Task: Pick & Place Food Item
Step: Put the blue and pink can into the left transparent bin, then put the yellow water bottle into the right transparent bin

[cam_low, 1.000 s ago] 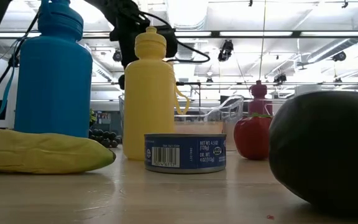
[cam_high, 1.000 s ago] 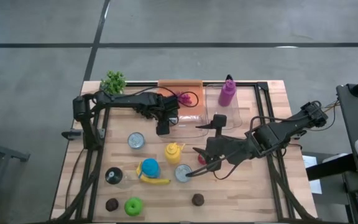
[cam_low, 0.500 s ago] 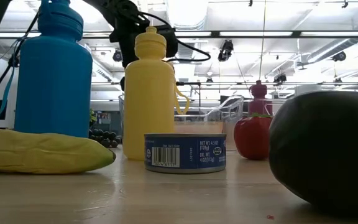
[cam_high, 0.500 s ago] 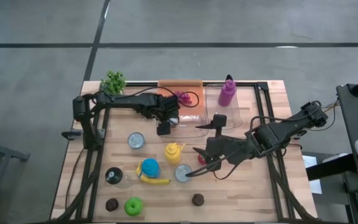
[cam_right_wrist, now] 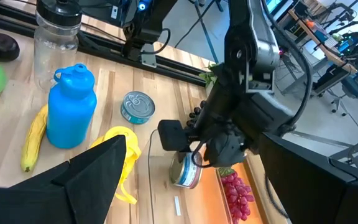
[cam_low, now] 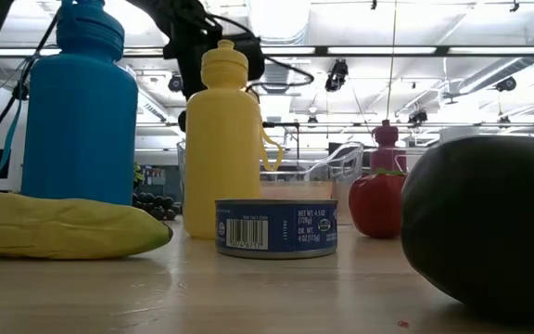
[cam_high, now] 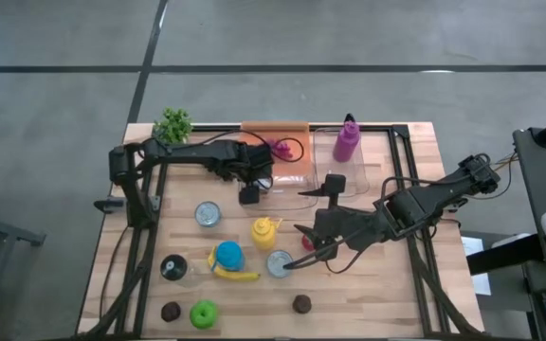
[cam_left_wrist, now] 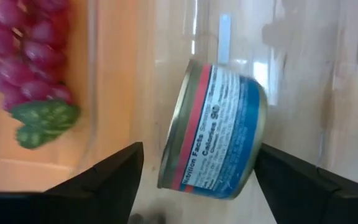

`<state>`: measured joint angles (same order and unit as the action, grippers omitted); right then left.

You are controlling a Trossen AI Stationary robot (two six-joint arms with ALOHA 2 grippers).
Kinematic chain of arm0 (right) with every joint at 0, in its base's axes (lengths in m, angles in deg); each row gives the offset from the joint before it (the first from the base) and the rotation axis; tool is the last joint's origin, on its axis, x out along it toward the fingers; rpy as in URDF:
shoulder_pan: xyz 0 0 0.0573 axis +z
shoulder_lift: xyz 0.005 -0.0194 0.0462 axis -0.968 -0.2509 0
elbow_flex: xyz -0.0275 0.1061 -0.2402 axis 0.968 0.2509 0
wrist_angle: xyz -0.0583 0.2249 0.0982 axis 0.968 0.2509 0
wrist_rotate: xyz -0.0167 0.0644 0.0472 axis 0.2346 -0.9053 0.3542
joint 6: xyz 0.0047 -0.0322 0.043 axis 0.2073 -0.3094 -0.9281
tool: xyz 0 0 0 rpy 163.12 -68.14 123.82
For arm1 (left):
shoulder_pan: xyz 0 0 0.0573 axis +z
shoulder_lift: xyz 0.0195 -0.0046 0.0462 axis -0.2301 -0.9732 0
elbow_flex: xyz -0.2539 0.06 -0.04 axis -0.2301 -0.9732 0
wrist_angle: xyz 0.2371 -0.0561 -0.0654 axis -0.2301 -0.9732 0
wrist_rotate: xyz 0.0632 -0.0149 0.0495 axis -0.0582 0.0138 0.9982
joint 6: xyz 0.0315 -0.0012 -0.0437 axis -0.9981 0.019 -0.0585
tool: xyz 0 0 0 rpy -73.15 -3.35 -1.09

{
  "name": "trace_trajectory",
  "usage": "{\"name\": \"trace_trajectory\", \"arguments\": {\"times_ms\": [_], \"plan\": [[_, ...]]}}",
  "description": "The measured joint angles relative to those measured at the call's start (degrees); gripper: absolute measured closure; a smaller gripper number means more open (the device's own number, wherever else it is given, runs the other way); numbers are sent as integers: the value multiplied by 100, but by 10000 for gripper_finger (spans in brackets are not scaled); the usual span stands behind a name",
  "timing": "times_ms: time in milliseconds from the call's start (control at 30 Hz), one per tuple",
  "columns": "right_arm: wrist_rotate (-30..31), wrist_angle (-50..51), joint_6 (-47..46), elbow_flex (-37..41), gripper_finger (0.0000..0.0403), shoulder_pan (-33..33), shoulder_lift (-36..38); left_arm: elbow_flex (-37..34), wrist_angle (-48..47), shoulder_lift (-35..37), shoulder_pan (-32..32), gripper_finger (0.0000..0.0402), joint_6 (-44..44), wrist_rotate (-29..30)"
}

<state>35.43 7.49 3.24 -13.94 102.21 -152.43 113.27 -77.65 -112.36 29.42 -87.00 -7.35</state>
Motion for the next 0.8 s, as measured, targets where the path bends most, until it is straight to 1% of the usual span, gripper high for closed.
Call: {"name": "trace_trajectory", "arguments": {"times_ms": [233,400,600,700,800], "plan": [[0,-6,2,-26,39,0,0,232,-111,515,0,111,-47,100],[0,-6,-4,-26,39,0,0,224,-164,1221,-1,109,-45,260],[3,-7,39,-26,39,-2,0,17,-170,2192,-143,103,226,425],[3,-7,42,-26,39,-2,0,-177,-169,2645,-324,105,371,480],[3,-3,-25,-26,39,-2,0,-437,-144,3048,-578,109,472,661]]}}
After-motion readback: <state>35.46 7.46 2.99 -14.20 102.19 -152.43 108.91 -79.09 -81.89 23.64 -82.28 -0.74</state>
